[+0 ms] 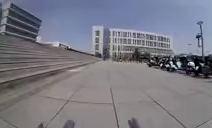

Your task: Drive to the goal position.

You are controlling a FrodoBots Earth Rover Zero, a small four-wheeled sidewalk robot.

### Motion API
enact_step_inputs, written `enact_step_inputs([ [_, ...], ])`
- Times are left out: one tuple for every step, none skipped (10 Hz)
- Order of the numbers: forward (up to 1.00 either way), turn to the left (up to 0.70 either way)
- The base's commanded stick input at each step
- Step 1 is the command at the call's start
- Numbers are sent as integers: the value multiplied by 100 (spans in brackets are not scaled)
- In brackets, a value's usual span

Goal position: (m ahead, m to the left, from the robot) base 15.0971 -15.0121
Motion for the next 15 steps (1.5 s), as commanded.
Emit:
enact_step_inputs([
  [100, 0],
  [100, 0],
  [100, 0],
  [100, 0],
  [100, 0],
  [100, 0],
  [100, 0],
  [100, 0],
  [100, 0],
  [100, 0],
  [100, 0],
  [100, 0],
  [100, 0],
  [100, 0],
  [100, 0],
])
